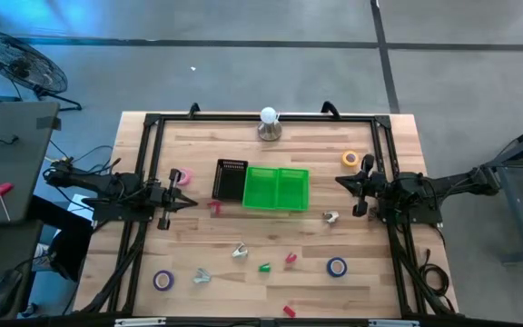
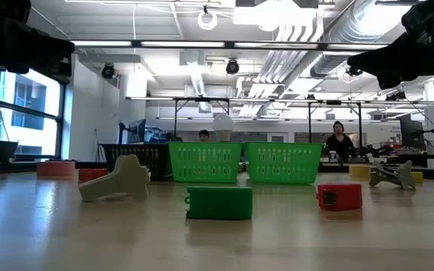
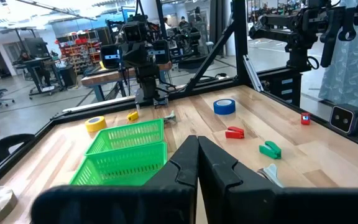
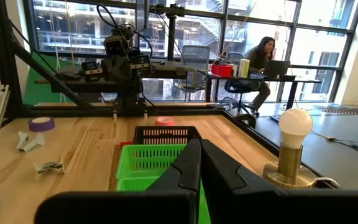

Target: Pick and place Stapler, Stapler remover, tape

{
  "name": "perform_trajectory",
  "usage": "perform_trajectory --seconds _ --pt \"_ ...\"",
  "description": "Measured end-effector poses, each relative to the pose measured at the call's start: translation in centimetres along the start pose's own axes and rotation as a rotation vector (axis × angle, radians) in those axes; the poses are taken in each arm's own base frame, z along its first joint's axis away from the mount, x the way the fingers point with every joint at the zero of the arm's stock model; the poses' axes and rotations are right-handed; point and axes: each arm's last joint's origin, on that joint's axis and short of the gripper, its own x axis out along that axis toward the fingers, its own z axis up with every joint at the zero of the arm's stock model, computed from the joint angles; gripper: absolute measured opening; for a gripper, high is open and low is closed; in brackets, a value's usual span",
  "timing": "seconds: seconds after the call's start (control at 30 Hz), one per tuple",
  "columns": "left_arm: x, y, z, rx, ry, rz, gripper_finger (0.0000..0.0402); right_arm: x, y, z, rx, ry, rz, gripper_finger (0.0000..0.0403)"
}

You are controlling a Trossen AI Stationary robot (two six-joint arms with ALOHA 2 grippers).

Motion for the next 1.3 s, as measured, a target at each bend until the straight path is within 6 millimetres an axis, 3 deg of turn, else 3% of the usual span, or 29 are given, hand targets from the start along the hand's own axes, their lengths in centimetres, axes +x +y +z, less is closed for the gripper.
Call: perform_trajectory --seconds 1.3 --pt "0.0 0.02 0.03 -0.01 -0.003 0.005 0.0 0.0 0.01 0.0 0.0 -0.001 0.004 0.0002"
